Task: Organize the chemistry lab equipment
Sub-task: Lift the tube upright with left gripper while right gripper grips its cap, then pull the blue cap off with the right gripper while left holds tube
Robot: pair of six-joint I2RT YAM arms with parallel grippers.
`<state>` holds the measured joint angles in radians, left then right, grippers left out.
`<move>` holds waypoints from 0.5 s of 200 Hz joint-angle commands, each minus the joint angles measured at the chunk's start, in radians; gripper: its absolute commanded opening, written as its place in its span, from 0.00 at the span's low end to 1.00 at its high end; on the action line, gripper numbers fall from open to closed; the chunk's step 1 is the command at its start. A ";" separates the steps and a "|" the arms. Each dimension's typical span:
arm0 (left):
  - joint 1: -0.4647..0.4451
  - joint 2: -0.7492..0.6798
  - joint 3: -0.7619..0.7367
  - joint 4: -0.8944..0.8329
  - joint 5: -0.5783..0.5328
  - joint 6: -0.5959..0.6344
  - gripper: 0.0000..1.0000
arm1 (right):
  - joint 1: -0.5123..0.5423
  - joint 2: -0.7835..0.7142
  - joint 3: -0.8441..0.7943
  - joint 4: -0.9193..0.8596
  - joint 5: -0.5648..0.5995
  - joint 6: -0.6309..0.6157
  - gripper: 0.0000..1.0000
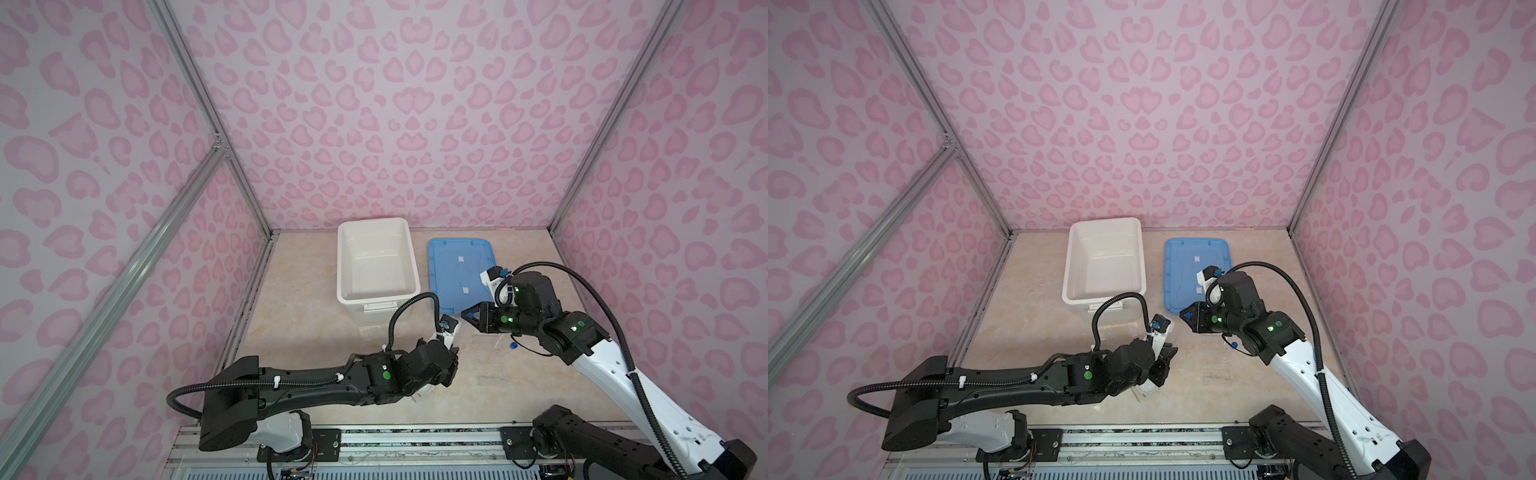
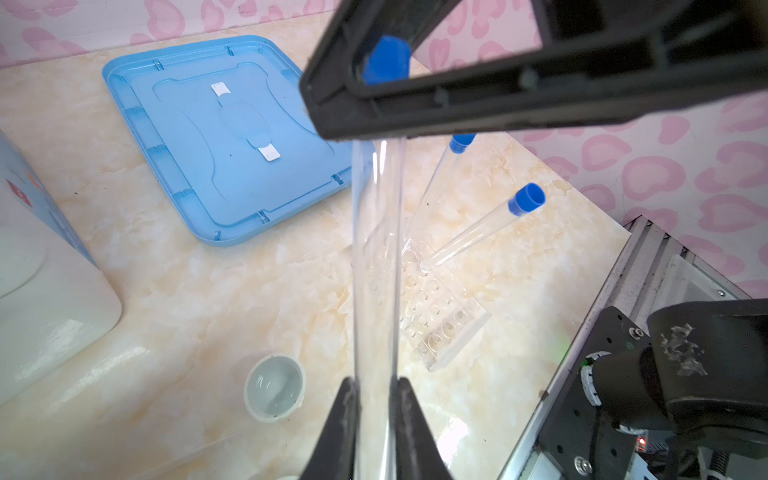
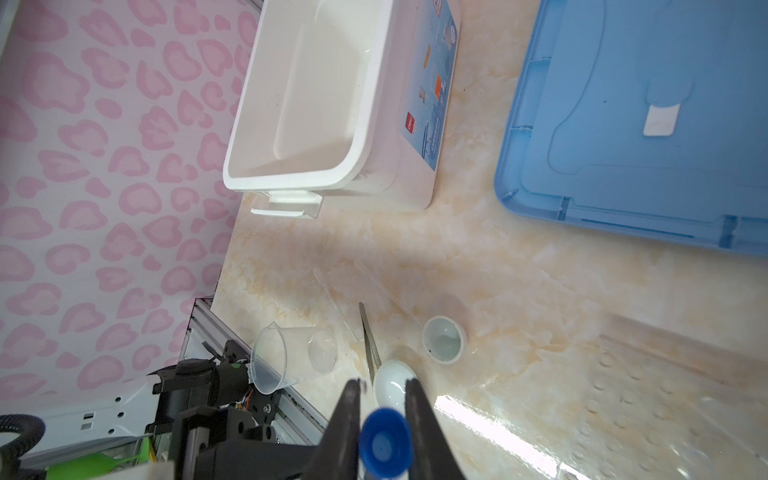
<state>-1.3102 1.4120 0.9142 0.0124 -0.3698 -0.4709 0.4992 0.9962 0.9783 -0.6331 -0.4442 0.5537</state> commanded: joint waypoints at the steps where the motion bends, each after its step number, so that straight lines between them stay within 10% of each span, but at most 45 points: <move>1: -0.001 0.010 0.020 0.011 -0.015 0.005 0.16 | 0.001 -0.004 -0.012 0.000 0.001 -0.002 0.19; 36: 0.000 0.013 0.026 0.014 -0.010 0.004 0.22 | 0.001 -0.020 -0.010 -0.013 0.013 -0.007 0.17; 73: 0.000 -0.008 0.025 0.032 0.022 -0.037 0.92 | 0.053 -0.088 0.002 -0.062 0.182 -0.079 0.16; 100: -0.001 -0.063 0.004 0.088 0.086 -0.096 1.00 | 0.159 -0.190 -0.025 -0.078 0.399 -0.123 0.15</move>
<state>-1.3098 1.3975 0.9264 0.0162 -0.3405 -0.5053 0.5938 0.8696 0.9733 -0.6907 -0.2687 0.4889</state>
